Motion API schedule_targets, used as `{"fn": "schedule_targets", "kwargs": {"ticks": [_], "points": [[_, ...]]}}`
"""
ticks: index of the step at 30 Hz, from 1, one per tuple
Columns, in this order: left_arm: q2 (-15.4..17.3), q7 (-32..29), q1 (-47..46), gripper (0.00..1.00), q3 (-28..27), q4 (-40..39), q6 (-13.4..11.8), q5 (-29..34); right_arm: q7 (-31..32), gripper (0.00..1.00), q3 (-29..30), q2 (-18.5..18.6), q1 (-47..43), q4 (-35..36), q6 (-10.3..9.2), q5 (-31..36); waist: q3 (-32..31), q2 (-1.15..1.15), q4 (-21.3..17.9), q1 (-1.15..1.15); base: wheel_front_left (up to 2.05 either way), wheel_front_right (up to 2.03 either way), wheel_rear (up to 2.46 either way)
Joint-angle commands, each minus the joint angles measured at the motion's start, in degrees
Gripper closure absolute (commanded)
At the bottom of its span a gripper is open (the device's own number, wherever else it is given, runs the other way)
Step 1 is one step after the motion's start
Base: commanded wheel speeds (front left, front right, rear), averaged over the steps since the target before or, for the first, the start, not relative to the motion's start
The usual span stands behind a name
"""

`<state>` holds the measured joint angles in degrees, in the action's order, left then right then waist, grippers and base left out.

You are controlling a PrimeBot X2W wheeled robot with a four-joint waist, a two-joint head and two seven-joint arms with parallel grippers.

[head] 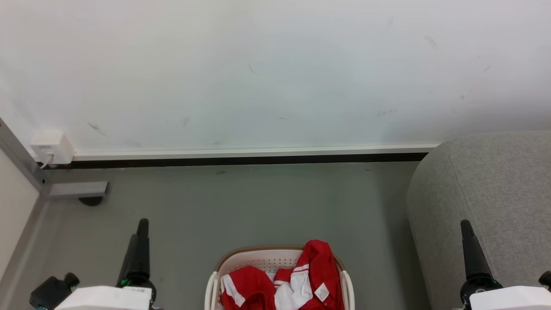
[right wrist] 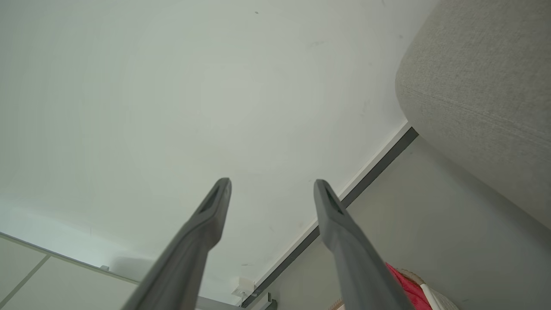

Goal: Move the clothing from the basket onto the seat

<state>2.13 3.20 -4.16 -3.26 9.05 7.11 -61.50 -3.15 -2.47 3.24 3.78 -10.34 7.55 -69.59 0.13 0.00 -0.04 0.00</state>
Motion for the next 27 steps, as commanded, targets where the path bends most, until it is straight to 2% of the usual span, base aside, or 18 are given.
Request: {"fn": "schedule_targets", "kwargs": {"ticks": [1,7,17,27], "points": [[0.5,0.6,-0.8,0.0,-0.2,-1.1,0.3,2.5,-0.6,0.0,-0.4,0.4,1.2,1.1,-0.04,1.6,0.0,0.0,0.0,0.0,0.0,0.0,0.0],[0.6,1.7,-0.5,0.0,-0.4,-1.9,-0.1,11.2,-1.7,0.0,-1.3,0.7,1.2,1.3,-0.04,7.0,-0.1,0.0,0.1,0.0,0.0,0.0,0.0],[0.8,3.5,0.3,0.0,1.3,-2.1,-1.2,24.7,-3.5,0.0,-2.1,1.2,1.3,0.2,-0.05,20.8,-0.3,0.0,0.2,0.0,0.0,0.0,0.0],[1.5,5.1,1.0,0.0,3.2,-2.2,-3.1,33.0,-5.1,0.0,-0.8,0.4,1.4,-1.3,-0.06,32.5,-0.5,0.0,0.3,0.0,0.0,0.0,0.0]]}}
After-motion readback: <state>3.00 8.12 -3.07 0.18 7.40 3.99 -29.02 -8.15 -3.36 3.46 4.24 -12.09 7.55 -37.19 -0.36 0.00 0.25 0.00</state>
